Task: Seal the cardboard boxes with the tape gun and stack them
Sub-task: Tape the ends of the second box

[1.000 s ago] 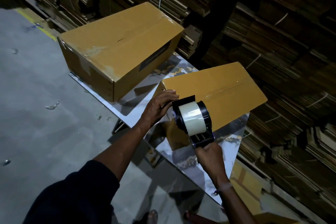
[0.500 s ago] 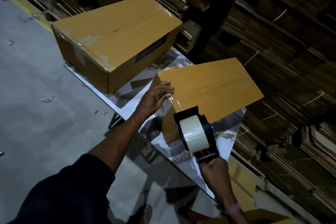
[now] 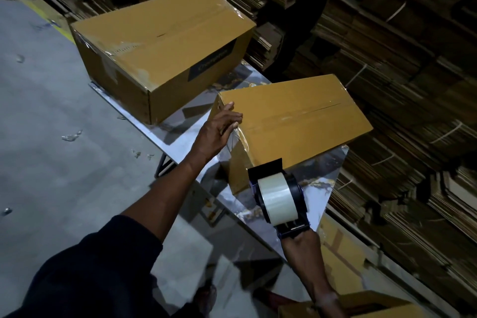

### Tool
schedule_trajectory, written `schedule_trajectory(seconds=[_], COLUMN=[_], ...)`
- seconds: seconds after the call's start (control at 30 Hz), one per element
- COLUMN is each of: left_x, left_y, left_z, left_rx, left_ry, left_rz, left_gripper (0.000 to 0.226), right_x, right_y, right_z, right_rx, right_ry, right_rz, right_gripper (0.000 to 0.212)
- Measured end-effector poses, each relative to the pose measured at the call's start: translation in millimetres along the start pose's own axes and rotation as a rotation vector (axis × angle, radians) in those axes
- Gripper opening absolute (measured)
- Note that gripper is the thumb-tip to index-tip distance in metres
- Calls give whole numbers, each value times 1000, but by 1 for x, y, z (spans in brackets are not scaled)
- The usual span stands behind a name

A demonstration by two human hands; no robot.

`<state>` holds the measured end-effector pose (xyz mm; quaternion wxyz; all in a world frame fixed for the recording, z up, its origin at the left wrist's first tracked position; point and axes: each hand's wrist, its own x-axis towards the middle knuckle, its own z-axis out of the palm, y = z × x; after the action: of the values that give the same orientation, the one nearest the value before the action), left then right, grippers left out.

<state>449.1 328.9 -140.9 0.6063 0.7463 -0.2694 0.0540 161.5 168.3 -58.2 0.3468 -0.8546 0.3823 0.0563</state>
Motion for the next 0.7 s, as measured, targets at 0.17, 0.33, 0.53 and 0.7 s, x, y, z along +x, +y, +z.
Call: schedule_trajectory(seconds=[0.17,0.33,0.53,0.7], left_x=[-26,-46,-48,-48], left_y=[15,22,29,34], left_z=[30,49,50,49], left_rx=[142,101,59,35], left_ry=[-115,-184,-142,-109], left_rz=[78,66,28,34], left_gripper=[33,42,41,36], right_x=[3,7,6,-4], right_y=[6,9,24,53], right_z=[2,1,-5,-12], right_rx=[46,59,66,24], right_ry=[-16,-30,-42,-65], right_rz=[0,-20,-65,-27], right_gripper=[27,39,48,36])
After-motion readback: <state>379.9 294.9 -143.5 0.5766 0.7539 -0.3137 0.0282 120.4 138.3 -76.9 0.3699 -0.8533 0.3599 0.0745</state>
